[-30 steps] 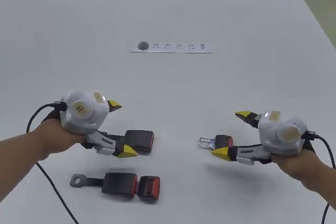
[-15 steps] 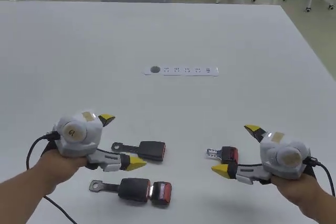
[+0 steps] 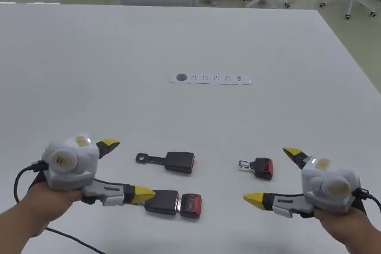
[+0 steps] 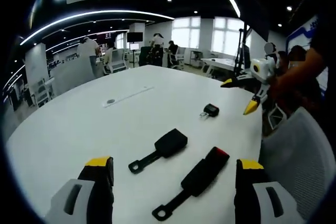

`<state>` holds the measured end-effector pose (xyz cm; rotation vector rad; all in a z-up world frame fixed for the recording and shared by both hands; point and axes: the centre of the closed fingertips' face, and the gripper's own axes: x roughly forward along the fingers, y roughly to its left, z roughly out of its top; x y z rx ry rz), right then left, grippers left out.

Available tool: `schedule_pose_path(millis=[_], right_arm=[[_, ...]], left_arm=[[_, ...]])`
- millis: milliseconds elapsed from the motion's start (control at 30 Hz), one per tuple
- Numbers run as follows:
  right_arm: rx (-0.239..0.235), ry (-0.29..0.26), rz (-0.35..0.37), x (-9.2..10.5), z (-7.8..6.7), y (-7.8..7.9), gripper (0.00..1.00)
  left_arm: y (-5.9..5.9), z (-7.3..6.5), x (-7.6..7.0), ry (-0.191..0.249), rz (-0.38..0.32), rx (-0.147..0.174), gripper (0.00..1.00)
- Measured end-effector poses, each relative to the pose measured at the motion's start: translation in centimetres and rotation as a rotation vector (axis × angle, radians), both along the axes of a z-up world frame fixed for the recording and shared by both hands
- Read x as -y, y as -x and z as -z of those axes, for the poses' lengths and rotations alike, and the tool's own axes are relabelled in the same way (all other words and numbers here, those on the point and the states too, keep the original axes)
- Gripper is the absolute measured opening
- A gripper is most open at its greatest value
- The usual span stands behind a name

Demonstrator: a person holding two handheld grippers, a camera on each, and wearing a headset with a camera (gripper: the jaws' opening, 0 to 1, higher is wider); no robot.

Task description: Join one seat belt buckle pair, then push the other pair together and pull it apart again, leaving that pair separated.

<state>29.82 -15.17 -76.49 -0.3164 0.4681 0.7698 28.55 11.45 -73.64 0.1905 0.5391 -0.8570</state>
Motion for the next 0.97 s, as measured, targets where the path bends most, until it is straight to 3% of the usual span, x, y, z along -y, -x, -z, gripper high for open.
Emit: schedule_pose_path(millis=[100,300,700,967], right_arm=[[-0.004,-0.009,0.019,0.2,0.0,0.7,0.96],[0.012,-0.002,0.036,0.4,-0.4,1.5,0.97],[0.022,-0.023,0.123,1.6,-0.5,3.1,0.97],[0.034,-0.004,0.142,2.0,-0.6,3.7,0.98]], left_arm=[[0.8,0.3,-0.8,-0.005,-0.007,0.0,1.0],[1.5,0.5,-2.3,0.028,-0.054,0.001,1.0],[2.7,0.2,-2.2,0.048,-0.053,0.013,1.0],[3.4,-0.1,-2.2,0.047,-0.046,0.012,1.0]])
